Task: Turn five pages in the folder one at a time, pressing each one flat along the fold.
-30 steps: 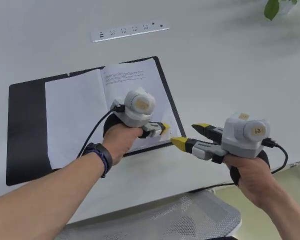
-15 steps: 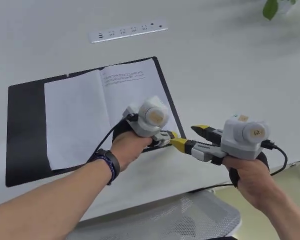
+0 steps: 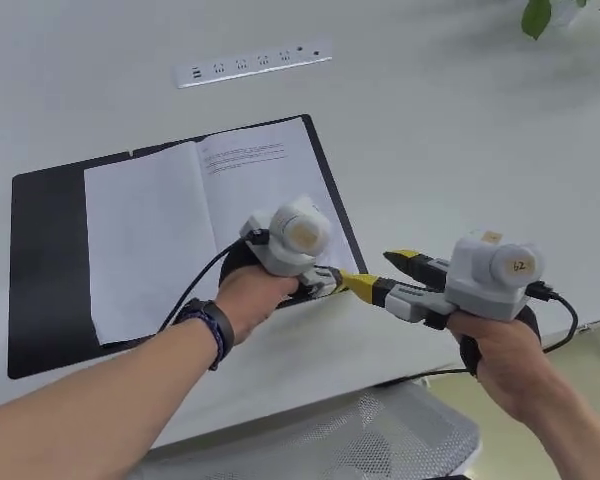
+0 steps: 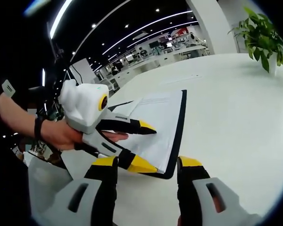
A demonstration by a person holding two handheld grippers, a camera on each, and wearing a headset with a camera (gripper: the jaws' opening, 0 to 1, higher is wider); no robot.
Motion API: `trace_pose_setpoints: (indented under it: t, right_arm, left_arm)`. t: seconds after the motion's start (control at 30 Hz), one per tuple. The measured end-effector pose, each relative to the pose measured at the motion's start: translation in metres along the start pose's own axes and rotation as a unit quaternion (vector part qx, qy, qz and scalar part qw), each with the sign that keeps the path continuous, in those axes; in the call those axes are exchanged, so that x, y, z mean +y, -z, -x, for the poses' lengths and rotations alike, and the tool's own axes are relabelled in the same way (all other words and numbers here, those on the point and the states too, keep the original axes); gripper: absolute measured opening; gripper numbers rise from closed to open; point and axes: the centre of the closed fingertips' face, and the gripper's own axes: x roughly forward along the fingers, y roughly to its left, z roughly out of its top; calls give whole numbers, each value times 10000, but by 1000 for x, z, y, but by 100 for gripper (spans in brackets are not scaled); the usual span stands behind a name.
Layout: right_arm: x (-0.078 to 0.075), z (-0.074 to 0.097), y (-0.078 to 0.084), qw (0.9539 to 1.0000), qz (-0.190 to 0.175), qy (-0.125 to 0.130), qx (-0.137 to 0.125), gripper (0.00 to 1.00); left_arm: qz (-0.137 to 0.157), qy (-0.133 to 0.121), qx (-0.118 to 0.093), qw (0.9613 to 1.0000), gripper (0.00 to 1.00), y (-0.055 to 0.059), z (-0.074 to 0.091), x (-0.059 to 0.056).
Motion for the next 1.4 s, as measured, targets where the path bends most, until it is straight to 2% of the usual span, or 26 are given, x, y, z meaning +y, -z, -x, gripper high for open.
trace_pose_setpoints:
  t: [0.13, 0.2, 0.37, 0.43, 0.47, 0.5, 0.63, 0.8, 0.9, 1.0, 1.03, 1.07, 1.2, 1.27, 1.37, 1.4]
  right_arm:
    - [3, -2, 0, 10000, 17, -35, 16, 49]
    - [5, -3, 0, 10000, 7, -55, 15, 49]
    - [5, -3, -1, 10000, -6, -53, -5, 48]
    - [3, -3, 0, 10000, 16, -47, 12, 49]
    - [3, -2, 0, 10000, 30, -41, 27, 49]
    - [3, -2, 0, 10000, 29, -39, 27, 49]
    - [1, -1, -1, 10000, 2, -16, -9, 49]
    - [1, -5, -3, 10000, 47, -62, 29, 49]
    - [-3, -13, -9, 9999, 88, -125, 28, 48]
    - [-8, -23, -17, 9998, -4, -211, -17, 47]
    - [-8, -26, -19, 9996, -61, -261, -42, 46]
    - [-9, -32, -21, 9993, -149, -324, -62, 46]
    - [-10, -46, -27, 9986, -281, -454, -64, 44]
    - [-7, -52, -30, 9980, -284, -553, -57, 42]
    - [2, -61, -32, 9954, -486, -824, -40, 39]
    - [2, -63, -32, 9953, -486, -833, -35, 38]
  left_arm:
    - [150, 128, -21, 9998, 66, -2, 1, -4]
    - [136, 82, -26, 9999, 66, -1, 0, -5]
    - [322, -33, -100, 9994, 63, -4, -1, -1]
    - [202, -83, -63, 9997, 61, -2, -1, 0]
    - [-40, -203, 17, 9998, 59, 0, -2, 4]
    - [-98, -205, 27, 9997, 57, 0, -2, 4]
    - [-255, -245, 38, 9994, 56, 2, -3, 2]
    - [-269, -229, -68, 9994, 55, 3, -2, 4]
    - [-150, -164, -151, 9996, 53, 1, 0, 7]
    - [325, -110, -286, 9990, 49, -3, 1, 11]
    - [369, -134, -295, 9988, 46, -3, 2, 15]
    - [345, -157, -286, 9989, 44, -2, 2, 18]
    - [293, -102, -276, 9991, 44, -1, 3, 14]
    - [348, -83, -297, 9989, 45, -1, 5, 13]
    - [343, -88, -301, 9989, 45, 0, 6, 13]
    - [369, -82, -310, 9988, 45, 0, 7, 13]
